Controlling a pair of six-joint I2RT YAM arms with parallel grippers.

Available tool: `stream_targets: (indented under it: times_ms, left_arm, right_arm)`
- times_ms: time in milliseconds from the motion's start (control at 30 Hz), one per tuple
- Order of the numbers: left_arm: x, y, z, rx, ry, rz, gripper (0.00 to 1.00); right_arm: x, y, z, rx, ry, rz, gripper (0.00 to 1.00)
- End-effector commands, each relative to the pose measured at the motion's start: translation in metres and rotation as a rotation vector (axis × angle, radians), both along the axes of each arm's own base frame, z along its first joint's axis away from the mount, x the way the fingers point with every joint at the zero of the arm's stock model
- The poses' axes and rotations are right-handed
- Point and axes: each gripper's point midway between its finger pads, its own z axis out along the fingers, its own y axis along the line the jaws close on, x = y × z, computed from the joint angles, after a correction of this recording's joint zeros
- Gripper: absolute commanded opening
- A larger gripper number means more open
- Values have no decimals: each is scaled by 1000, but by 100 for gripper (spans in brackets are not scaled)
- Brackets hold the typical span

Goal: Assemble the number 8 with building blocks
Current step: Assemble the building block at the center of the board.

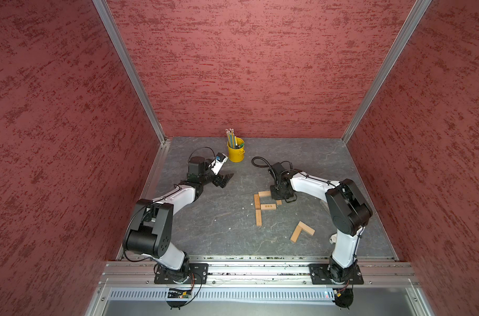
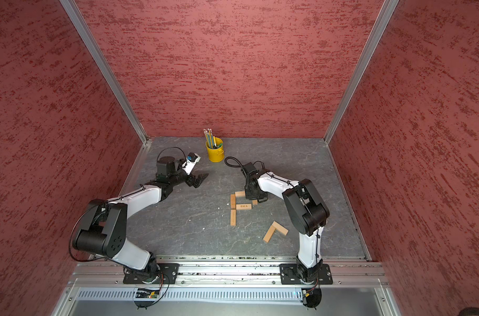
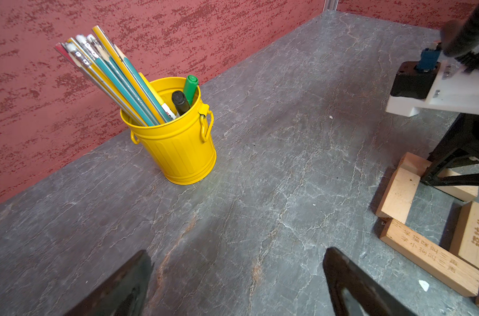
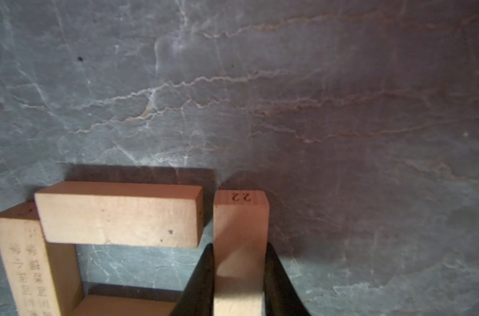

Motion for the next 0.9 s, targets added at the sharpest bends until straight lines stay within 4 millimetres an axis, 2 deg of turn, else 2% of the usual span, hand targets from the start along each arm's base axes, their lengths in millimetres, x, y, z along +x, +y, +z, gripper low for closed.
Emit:
stream_targets:
  times_ms: [0, 133, 667, 767, 867]
  left_arm:
    - [1, 0, 6, -16, -20, -8, 99]
    - [2, 1, 6, -15, -19, -5, 100]
    - [1, 2, 9, -36, -17, -9, 99]
    - [2, 3, 9, -35, -17, -7, 99]
    - [1, 2, 8, -35, -14, -10, 99]
  right_arm:
    - [-2, 7, -8, 10, 17, -5, 9]
    - [-10, 8, -13, 9, 36, 1, 9]
    - [-20, 14, -21, 11, 63, -4, 12]
    - [-24, 13, -25, 5, 76, -1, 19]
    - [-28, 14, -26, 16, 83, 0, 34]
